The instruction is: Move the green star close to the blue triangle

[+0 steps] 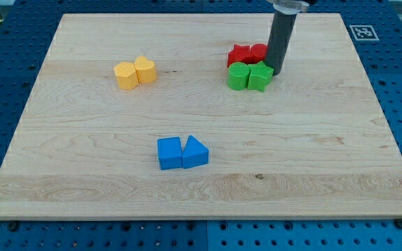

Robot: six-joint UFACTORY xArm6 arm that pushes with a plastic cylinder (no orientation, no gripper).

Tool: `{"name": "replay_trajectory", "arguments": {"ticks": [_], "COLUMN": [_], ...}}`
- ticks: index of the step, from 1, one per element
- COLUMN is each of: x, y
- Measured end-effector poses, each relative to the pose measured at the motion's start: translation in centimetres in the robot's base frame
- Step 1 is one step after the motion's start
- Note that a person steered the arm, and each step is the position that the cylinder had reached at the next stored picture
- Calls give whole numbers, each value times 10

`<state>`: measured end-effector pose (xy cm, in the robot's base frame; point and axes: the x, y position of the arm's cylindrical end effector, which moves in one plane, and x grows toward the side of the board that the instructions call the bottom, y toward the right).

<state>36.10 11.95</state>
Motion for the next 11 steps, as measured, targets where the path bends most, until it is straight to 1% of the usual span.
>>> {"name": "replay_trajectory", "arguments": {"ticks": [1, 3, 7, 8, 9, 10, 11], "x": [-6, -5, 37, 39, 30, 23, 28], "y": [-28, -36, -33, -32, -34, -47, -54]}}
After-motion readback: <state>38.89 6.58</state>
